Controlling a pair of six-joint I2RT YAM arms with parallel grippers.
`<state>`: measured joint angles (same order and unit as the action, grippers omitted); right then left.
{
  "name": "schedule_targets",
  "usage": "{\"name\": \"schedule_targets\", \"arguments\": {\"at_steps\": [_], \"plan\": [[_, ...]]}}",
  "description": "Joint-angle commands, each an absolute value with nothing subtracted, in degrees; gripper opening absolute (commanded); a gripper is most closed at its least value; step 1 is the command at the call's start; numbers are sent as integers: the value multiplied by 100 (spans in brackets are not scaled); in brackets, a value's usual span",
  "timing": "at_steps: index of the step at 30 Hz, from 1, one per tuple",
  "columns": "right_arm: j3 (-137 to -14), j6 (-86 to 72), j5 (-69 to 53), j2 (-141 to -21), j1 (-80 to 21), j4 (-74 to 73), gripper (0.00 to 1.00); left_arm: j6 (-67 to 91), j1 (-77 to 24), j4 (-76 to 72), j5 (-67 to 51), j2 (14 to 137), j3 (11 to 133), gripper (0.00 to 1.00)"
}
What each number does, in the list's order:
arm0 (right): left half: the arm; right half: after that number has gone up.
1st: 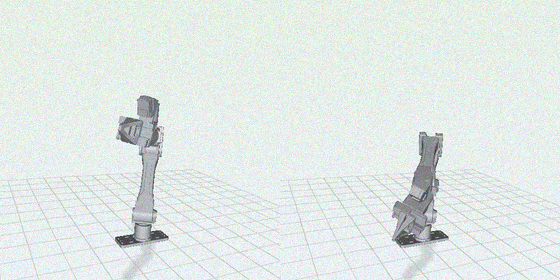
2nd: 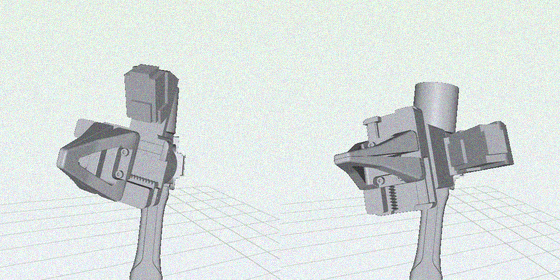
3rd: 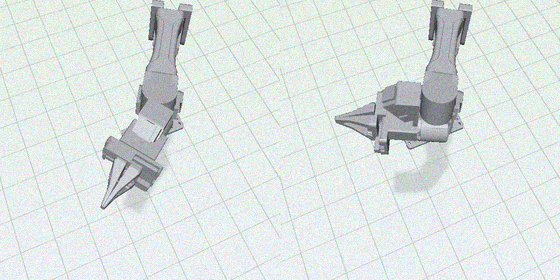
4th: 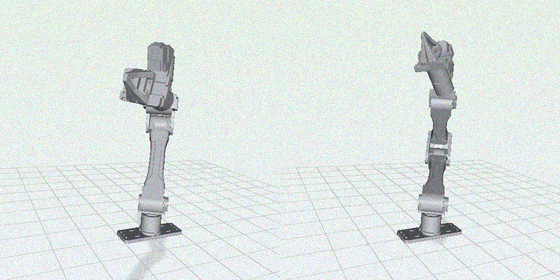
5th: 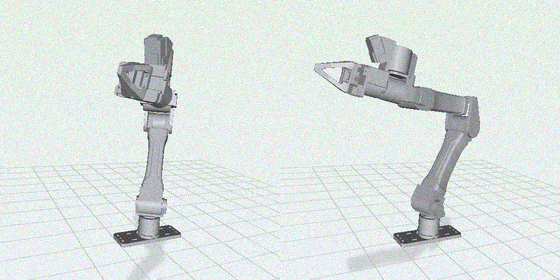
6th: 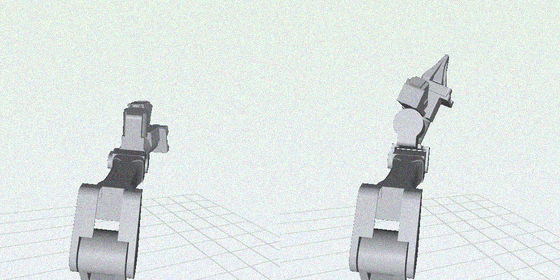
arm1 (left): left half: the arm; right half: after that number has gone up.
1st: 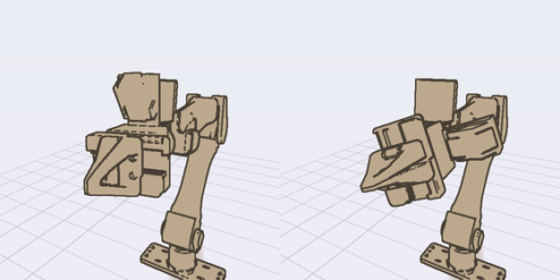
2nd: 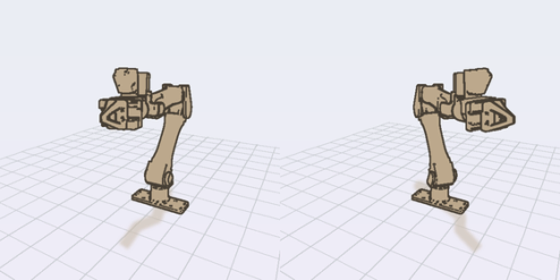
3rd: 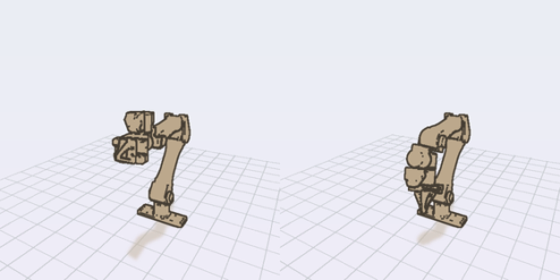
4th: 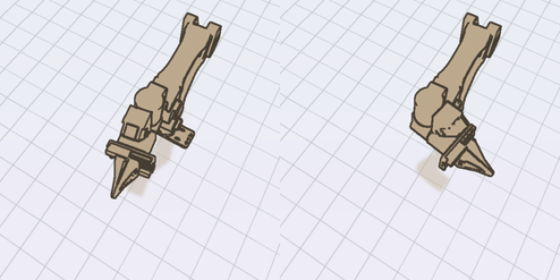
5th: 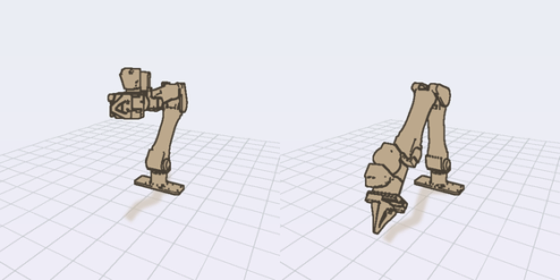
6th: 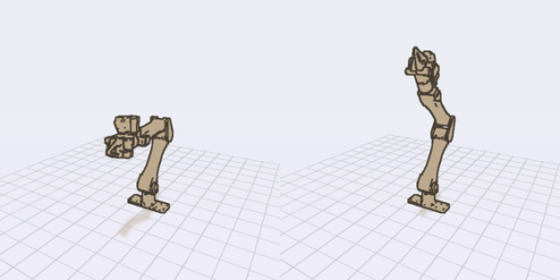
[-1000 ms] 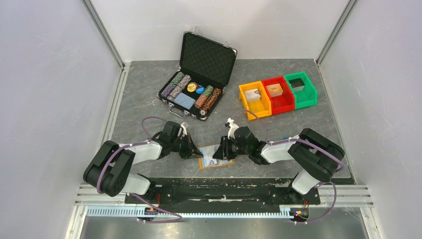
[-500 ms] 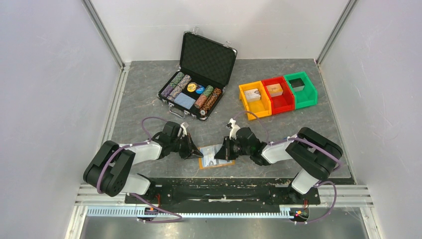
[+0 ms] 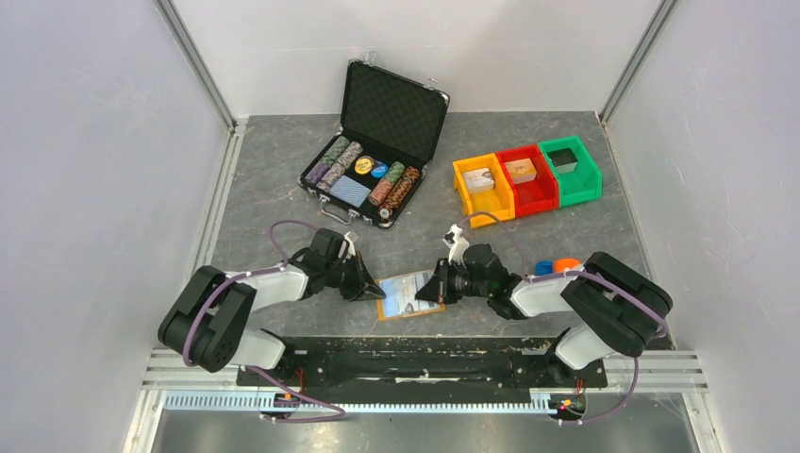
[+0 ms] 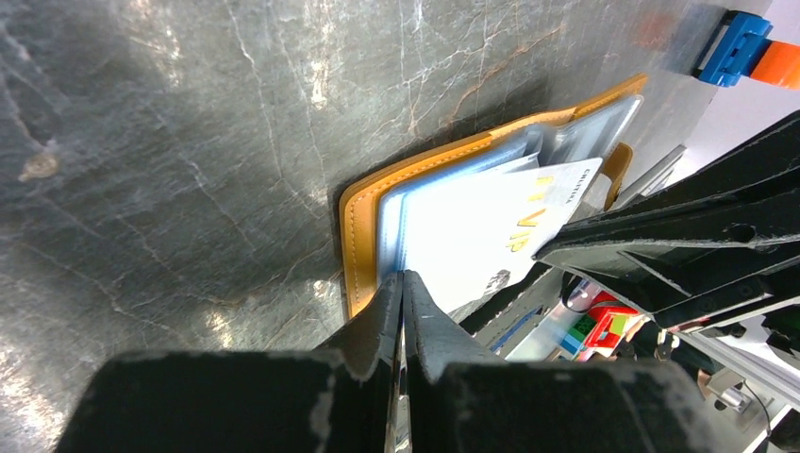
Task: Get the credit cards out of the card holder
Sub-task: Remove the credit card from the card holder.
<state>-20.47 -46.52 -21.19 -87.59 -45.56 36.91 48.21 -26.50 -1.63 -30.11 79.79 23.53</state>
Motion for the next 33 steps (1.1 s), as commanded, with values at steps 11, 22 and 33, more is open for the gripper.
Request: {"name": "schedule_targets", "arguments": {"at_steps": [11,22,33], "plan": [[-2145,-3717,-2477,-7419,-3850,2303,0,4376,-2664,984,-2792,7254,2955,36],[-2632,-2793,-3587,-6857,-3727,1530,0,3626,-2663,1737,-3314,6805,4142,56],[-2683,-2818,-4500,-6502,-3727,1788,0,3092,-2677,1833,-5006,7108,4710,66]]}}
